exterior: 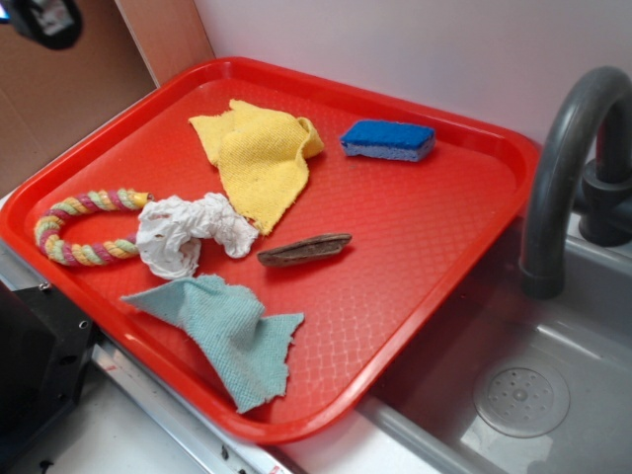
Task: Grab the wood chip.
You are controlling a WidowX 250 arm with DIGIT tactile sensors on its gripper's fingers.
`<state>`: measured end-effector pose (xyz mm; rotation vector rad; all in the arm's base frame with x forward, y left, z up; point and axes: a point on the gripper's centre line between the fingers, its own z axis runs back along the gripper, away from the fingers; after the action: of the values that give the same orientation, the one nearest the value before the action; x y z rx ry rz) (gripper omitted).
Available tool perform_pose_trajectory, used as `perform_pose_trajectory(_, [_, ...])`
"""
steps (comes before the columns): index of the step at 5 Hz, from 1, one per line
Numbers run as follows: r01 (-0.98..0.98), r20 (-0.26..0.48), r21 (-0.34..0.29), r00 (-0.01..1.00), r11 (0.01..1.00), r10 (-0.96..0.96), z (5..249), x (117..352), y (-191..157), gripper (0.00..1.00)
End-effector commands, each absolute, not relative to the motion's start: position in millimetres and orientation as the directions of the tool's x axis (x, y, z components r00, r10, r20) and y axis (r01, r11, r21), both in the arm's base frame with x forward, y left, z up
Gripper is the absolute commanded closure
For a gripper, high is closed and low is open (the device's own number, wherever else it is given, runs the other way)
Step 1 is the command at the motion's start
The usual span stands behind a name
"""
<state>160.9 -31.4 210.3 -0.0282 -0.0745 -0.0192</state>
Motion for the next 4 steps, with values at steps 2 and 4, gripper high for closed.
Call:
perform_pose_trajectory(2, [0.259,0.038,-0.068,0.966,0.964,-0.257,134.8,211.3,-86.9,0.00])
perform_pose_trajectory(4, [0.317,-0.012,-0.072,0.948,0.946,-0.318,96.8,223.9,-82.9,0.00])
